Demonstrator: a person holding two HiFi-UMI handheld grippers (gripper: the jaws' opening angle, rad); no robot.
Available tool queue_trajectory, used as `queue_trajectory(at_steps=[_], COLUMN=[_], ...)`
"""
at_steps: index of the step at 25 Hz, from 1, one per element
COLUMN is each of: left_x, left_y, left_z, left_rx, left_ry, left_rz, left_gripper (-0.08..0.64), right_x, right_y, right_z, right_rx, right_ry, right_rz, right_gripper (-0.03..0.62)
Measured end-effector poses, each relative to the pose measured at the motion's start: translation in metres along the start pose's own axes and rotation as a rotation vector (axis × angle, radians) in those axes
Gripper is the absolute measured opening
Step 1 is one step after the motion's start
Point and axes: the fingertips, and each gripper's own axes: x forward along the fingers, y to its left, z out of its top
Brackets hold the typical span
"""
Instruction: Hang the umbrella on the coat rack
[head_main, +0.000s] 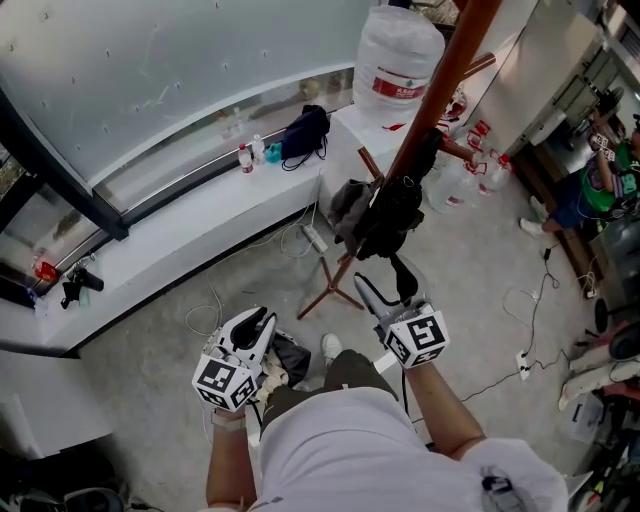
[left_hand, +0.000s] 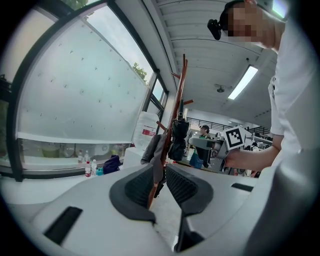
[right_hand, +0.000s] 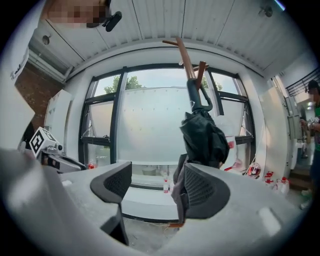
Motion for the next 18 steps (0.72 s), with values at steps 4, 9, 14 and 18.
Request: queue_trajectory(at_steps=[4,9,14,18], left_x=[-0.018,-0.044,-0.069,-0.088], left_y=[0.006,0.013,0.021,0.029], left_z=[0.002,-0.002,-0.006,-0.009], left_rx=[0.003,-0.008,-0.013,-0.023], left_ry=[-0.018,-0.040,-0.065,-0.084], left_rz=[0.034,0.089,0.145,0.195], left_gripper=[0.063,0.063,0.063,0.063], right_x=[0.006,0.012,0.021,0.026], right_y=[0.036,0.086,0.134,0.170], right_z=[-0.006,-0.013,-0.018,-0.022], right_rx=[-0.012,-0.029,-0.046,-0.068], right_ry=[0.010,0.025,0.038,0.050], right_rz=[0.087,0.210,0.338,0.441], right_gripper=[0.297,0.228,0.165,0.146])
